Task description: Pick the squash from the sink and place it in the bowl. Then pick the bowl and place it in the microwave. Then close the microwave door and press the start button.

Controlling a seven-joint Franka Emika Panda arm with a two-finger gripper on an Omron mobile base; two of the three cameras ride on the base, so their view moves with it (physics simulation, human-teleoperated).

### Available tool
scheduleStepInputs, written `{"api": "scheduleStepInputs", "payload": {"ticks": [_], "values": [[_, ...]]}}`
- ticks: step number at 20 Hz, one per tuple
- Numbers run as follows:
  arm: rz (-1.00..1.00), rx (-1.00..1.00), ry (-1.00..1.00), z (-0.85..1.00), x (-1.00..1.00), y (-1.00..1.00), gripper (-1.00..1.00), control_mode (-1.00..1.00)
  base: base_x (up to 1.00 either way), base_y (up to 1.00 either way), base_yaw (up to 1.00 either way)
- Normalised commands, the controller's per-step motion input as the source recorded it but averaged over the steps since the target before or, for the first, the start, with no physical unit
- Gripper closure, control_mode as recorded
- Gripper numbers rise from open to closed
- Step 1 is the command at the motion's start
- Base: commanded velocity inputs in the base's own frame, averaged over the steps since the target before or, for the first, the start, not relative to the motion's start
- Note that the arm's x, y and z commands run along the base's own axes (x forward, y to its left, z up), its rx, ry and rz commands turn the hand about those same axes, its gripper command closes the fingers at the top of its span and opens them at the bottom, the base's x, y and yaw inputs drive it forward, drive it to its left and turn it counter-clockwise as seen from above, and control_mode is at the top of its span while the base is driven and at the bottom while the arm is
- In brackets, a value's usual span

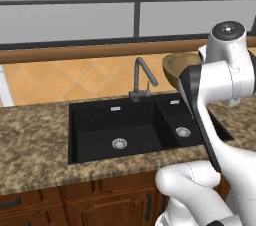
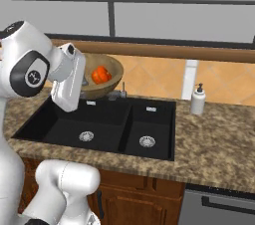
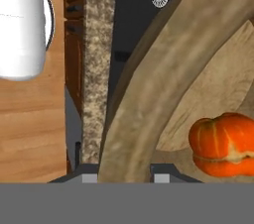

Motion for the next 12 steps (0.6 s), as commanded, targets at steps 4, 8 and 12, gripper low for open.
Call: {"api": "scheduleStepInputs", "payload": {"ticks": [4, 8, 12], "values": [[-0.02, 0.01, 0.0, 0.17, 0.0, 0.41, 1.0, -1.0, 0.0, 0.0, 0.0], [0.01, 0.01, 0.0, 0.0, 0.01, 0.08, 1.0, -1.0, 0.0, 0.0, 0.0], [0.02, 0.01, -0.03, 0.0, 0.0, 0.0, 1.0, -1.0, 0.0, 0.0, 0.0]]}}
